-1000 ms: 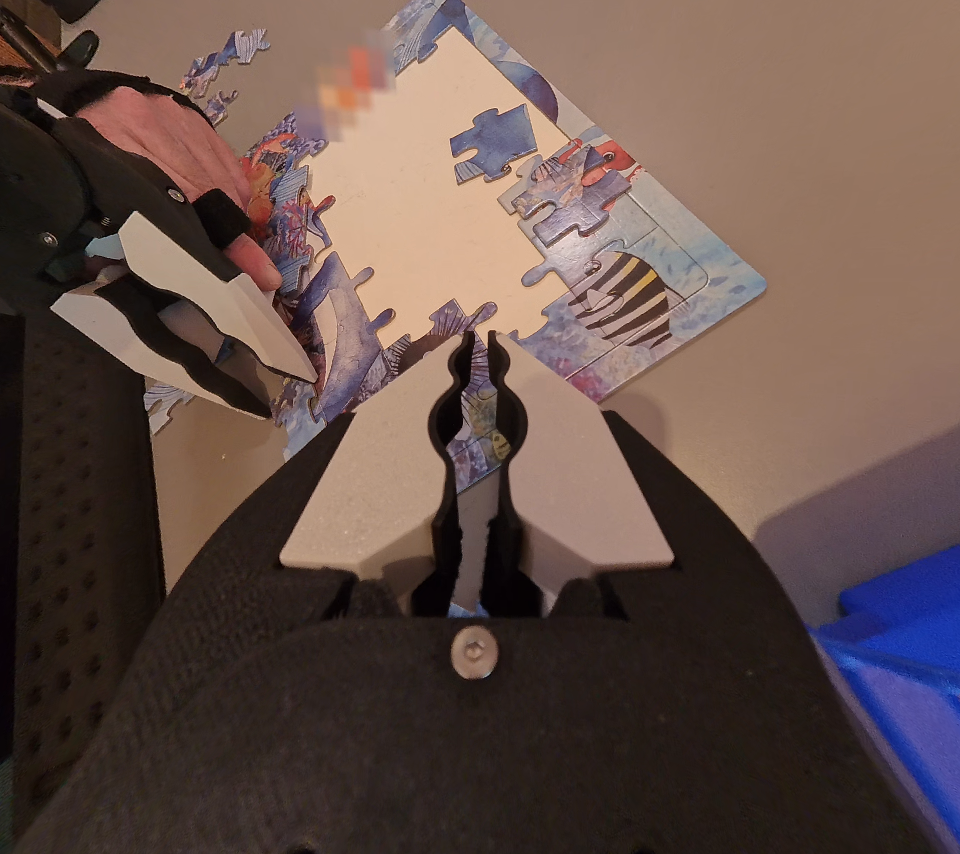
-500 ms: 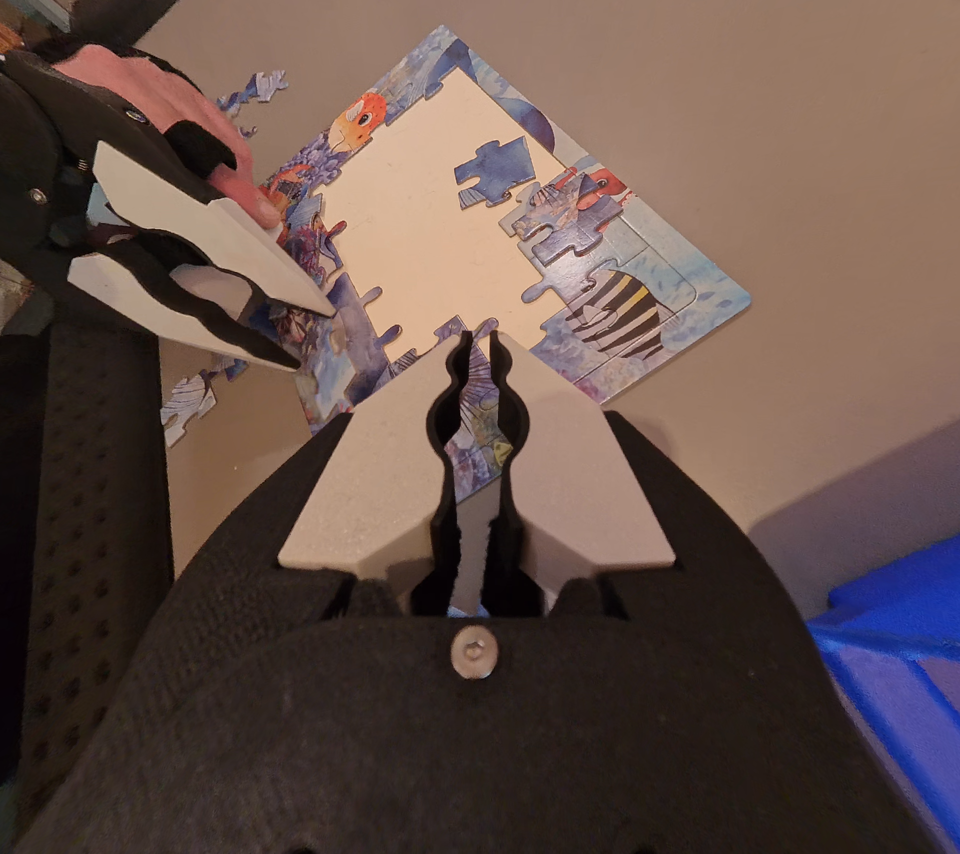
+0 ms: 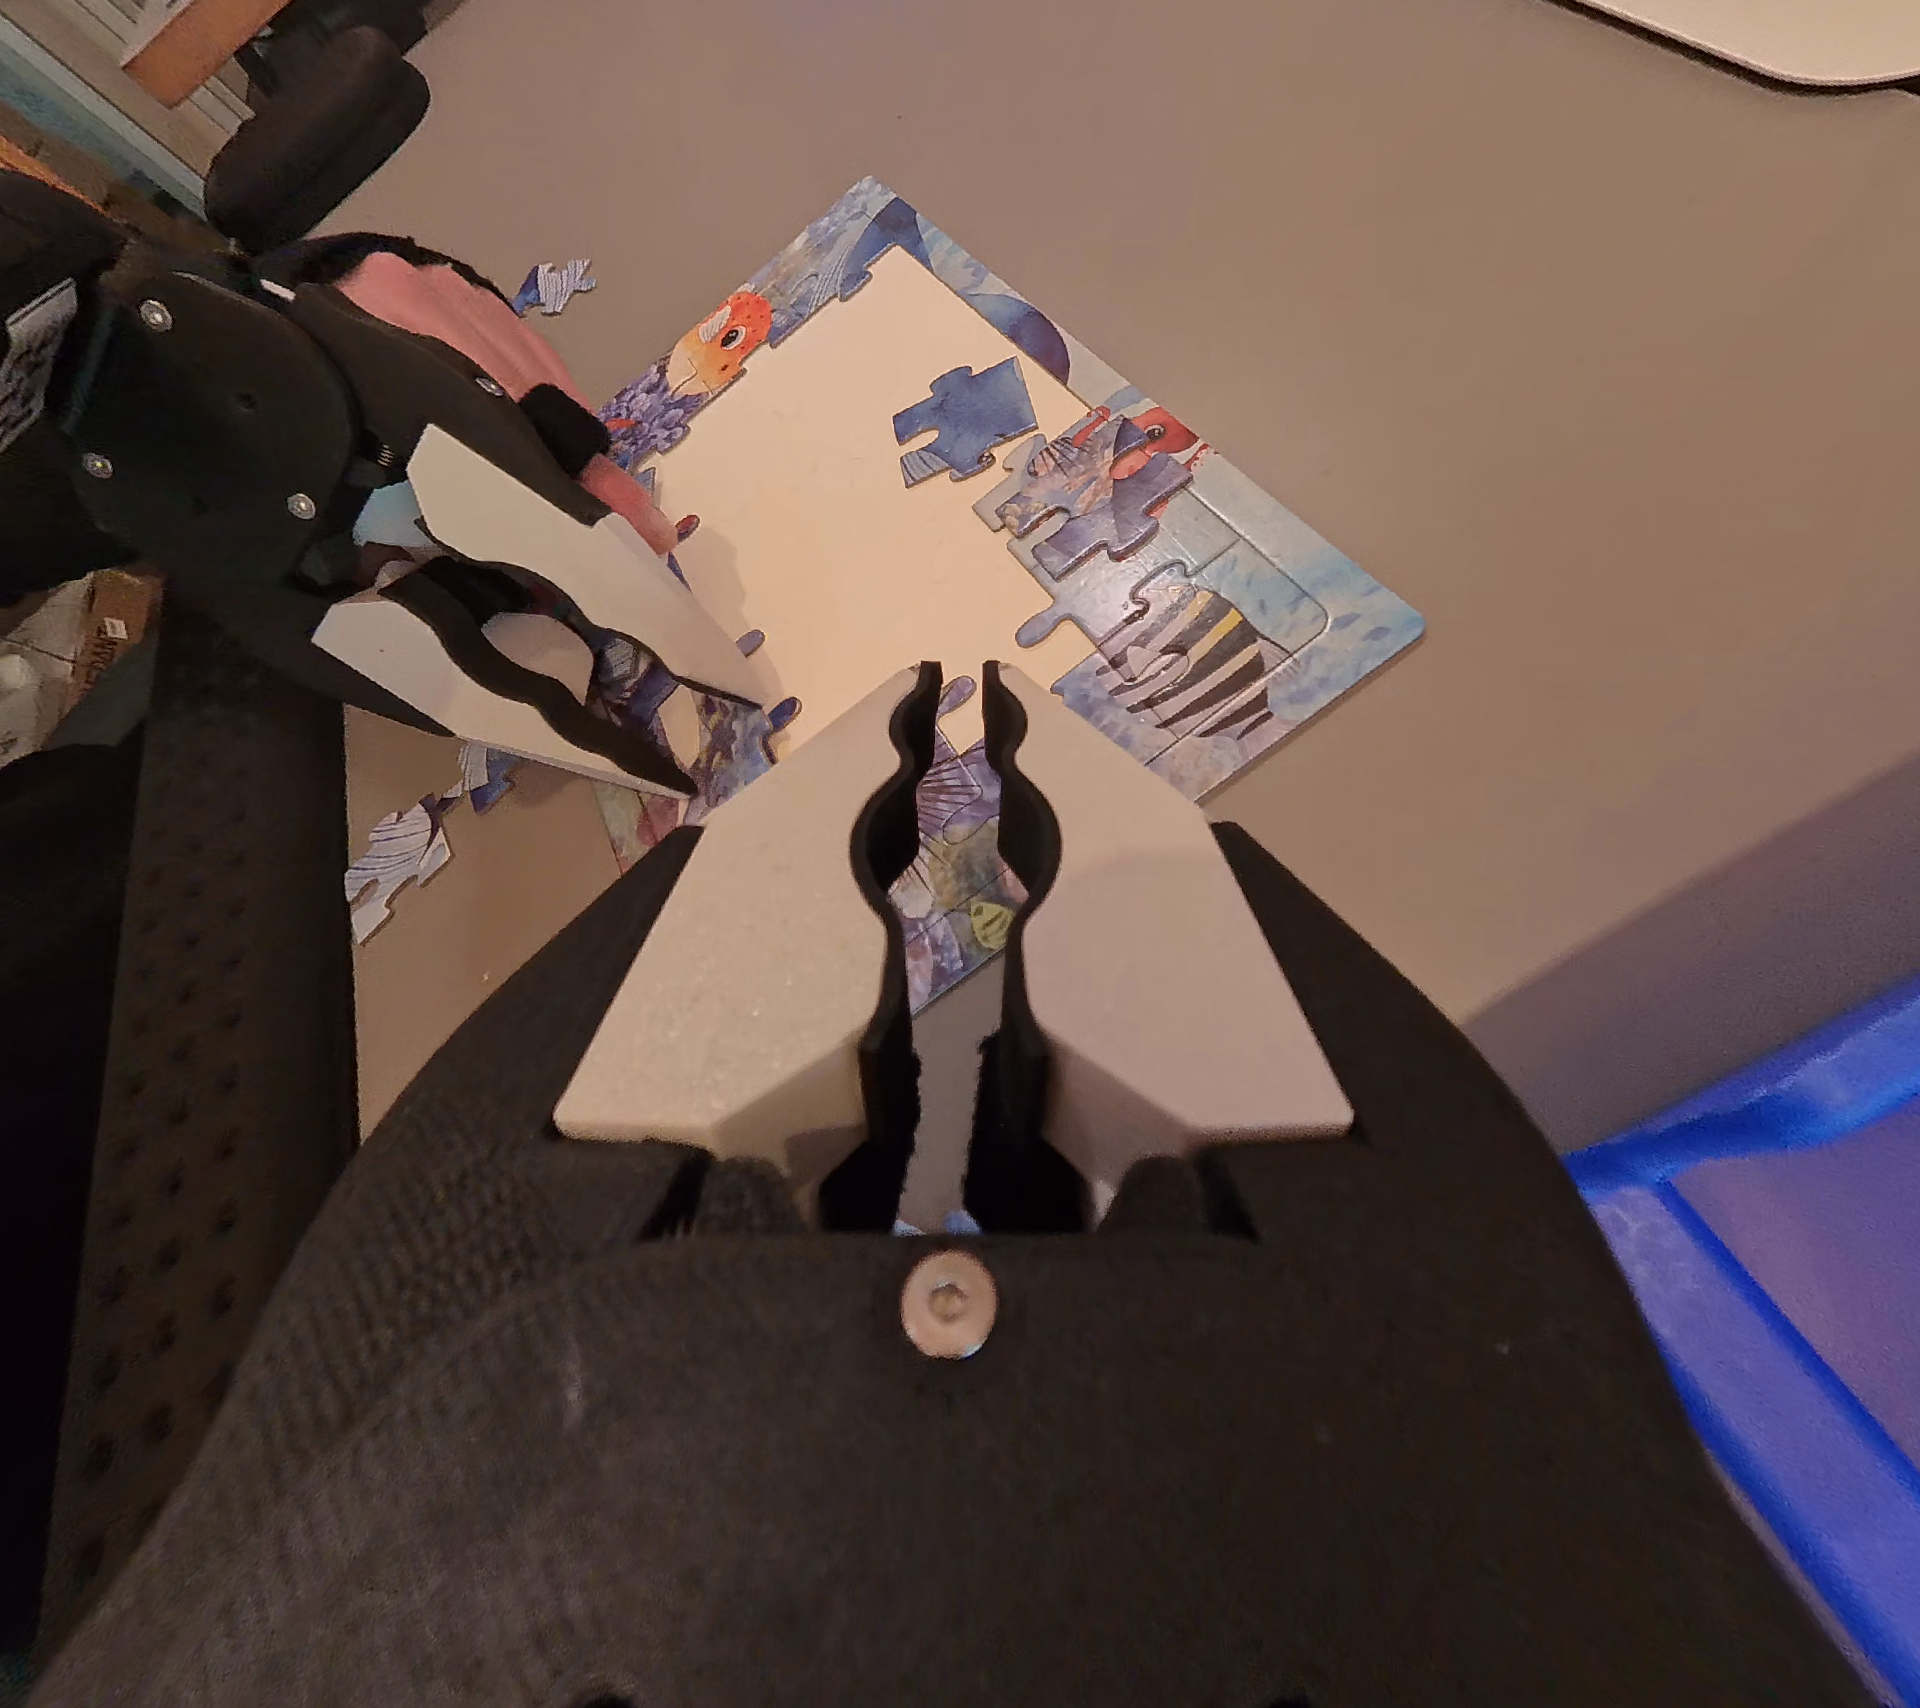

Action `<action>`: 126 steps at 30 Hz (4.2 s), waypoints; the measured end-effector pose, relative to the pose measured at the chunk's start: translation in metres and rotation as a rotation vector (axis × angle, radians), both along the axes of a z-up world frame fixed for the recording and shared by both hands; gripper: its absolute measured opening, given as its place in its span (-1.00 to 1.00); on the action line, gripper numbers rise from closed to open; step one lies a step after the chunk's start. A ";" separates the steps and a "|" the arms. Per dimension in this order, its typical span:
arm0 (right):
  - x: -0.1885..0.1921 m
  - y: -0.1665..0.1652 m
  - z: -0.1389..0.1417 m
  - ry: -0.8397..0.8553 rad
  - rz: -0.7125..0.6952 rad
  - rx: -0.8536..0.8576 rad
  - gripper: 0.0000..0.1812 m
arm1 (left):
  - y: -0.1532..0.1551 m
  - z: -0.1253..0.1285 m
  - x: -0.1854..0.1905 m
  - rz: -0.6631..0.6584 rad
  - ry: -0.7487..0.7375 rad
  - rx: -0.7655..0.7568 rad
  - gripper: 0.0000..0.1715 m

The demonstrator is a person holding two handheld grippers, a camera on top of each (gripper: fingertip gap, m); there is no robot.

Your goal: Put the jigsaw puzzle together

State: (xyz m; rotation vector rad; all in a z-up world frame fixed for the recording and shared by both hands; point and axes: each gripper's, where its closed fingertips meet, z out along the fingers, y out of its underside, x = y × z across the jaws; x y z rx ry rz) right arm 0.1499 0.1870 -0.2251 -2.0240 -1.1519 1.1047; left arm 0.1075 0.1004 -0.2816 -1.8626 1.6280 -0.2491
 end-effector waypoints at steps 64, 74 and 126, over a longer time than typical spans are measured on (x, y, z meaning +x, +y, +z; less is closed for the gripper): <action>0.055 0.008 0.129 0.539 -0.084 0.306 -1.00 | 0.016 -0.008 0.147 -0.249 -0.039 -0.203 -0.60; 0.056 0.007 0.132 0.552 -0.082 0.308 -1.00 | 0.013 -0.007 0.148 -0.265 -0.053 -0.184 -1.00; 0.056 0.008 0.127 0.562 -0.073 0.278 -1.00 | 0.038 0.012 -0.014 -0.114 0.020 -0.203 -0.58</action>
